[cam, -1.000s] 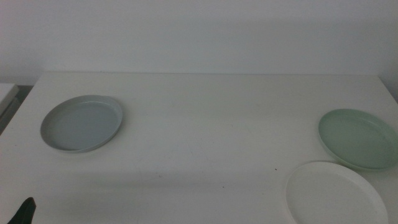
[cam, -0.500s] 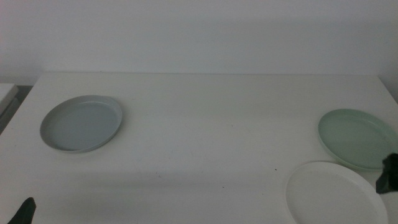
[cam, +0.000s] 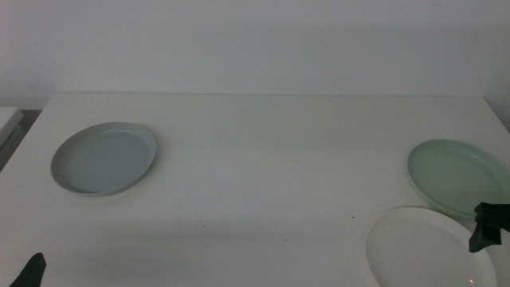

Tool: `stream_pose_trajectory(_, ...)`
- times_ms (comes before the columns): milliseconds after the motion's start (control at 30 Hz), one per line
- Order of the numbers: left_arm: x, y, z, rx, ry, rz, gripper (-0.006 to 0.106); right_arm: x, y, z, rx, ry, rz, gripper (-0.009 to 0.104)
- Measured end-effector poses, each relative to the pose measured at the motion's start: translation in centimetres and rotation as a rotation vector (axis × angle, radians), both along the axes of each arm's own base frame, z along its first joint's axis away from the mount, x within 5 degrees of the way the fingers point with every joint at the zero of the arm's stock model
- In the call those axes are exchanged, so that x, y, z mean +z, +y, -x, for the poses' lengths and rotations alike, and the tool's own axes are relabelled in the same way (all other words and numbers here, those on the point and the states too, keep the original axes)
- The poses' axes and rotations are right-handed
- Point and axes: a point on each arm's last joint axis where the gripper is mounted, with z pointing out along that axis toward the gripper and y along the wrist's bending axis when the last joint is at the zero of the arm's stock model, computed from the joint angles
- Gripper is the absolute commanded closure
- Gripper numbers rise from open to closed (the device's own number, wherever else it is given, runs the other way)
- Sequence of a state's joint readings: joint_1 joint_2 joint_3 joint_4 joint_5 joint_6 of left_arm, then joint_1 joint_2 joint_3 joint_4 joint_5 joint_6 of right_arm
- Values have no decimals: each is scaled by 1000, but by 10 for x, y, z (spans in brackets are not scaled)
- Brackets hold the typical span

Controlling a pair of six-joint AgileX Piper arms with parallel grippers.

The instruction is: Stack the three bowls on top of each other.

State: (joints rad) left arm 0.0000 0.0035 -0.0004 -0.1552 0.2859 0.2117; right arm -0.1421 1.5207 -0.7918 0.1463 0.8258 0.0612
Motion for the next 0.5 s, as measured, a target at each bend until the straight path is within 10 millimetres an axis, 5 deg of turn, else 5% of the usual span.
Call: stream_pose_trajectory(500, 0, 0, 0, 0, 0, 0, 7, -32, 1, -6, -17, 35, -30, 37)
